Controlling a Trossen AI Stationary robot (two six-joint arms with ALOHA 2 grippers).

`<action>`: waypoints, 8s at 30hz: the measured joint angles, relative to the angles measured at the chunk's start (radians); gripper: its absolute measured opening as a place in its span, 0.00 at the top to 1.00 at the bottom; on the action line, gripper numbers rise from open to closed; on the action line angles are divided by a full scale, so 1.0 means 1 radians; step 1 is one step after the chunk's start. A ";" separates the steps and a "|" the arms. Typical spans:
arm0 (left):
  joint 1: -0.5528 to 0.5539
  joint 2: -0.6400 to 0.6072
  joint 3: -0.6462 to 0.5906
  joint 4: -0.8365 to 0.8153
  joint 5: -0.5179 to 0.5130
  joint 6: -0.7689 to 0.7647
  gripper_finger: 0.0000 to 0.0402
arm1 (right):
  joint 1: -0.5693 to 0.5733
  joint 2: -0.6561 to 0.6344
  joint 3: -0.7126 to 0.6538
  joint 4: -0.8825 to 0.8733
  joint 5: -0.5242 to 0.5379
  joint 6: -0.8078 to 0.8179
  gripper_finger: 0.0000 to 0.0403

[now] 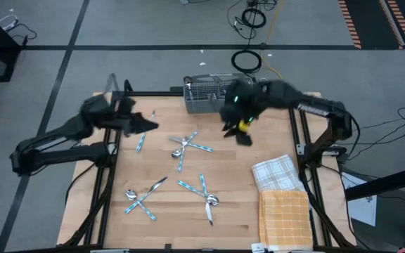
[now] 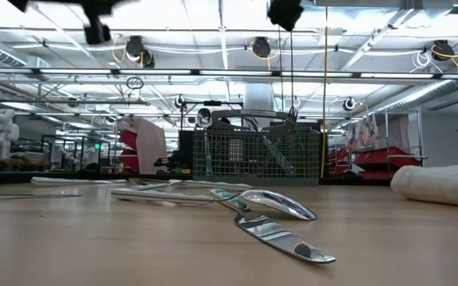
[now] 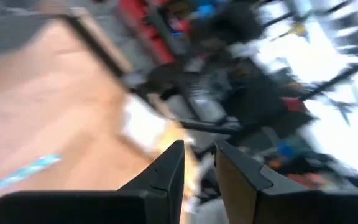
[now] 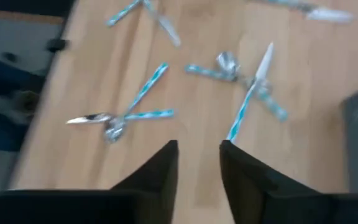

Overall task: Sort silverware
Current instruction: Put the top right blue table knife into the gray silverware basket, then put the blue fork into the gray silverware basket

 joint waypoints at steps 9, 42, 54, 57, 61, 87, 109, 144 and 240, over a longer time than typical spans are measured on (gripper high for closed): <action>-0.100 -0.302 0.000 0.011 -0.114 -0.101 0.76 | 0.074 0.134 -0.163 0.518 0.225 0.103 0.55; -0.101 -0.419 0.000 -0.202 -0.135 -0.039 0.76 | 0.035 0.634 -0.158 0.701 0.251 0.308 0.55; -0.101 -0.419 0.000 -0.205 -0.134 0.004 0.76 | 0.015 0.690 -0.150 0.659 0.285 0.423 0.79; -0.101 -0.419 0.000 -0.207 -0.134 0.013 0.76 | 0.015 0.698 -0.149 0.640 0.281 0.452 0.91; -0.101 -0.419 0.000 -0.208 -0.116 0.016 0.76 | 0.015 0.696 -0.149 0.630 0.280 0.471 0.97; -0.101 -0.420 -0.001 -0.265 -0.097 0.093 0.76 | 0.084 0.512 -0.161 0.592 0.514 0.610 1.00; -0.101 -0.420 -0.001 -0.264 -0.107 0.143 0.76 | 0.025 0.328 -0.159 0.654 0.832 0.554 1.00; -0.100 -0.420 -0.001 -0.337 -0.241 0.194 0.76 | -0.302 0.222 -0.717 2.010 0.607 0.412 1.00; -0.100 -0.420 -0.001 -0.446 -0.288 0.245 0.76 | -0.199 -0.039 -0.556 1.394 0.277 0.090 0.76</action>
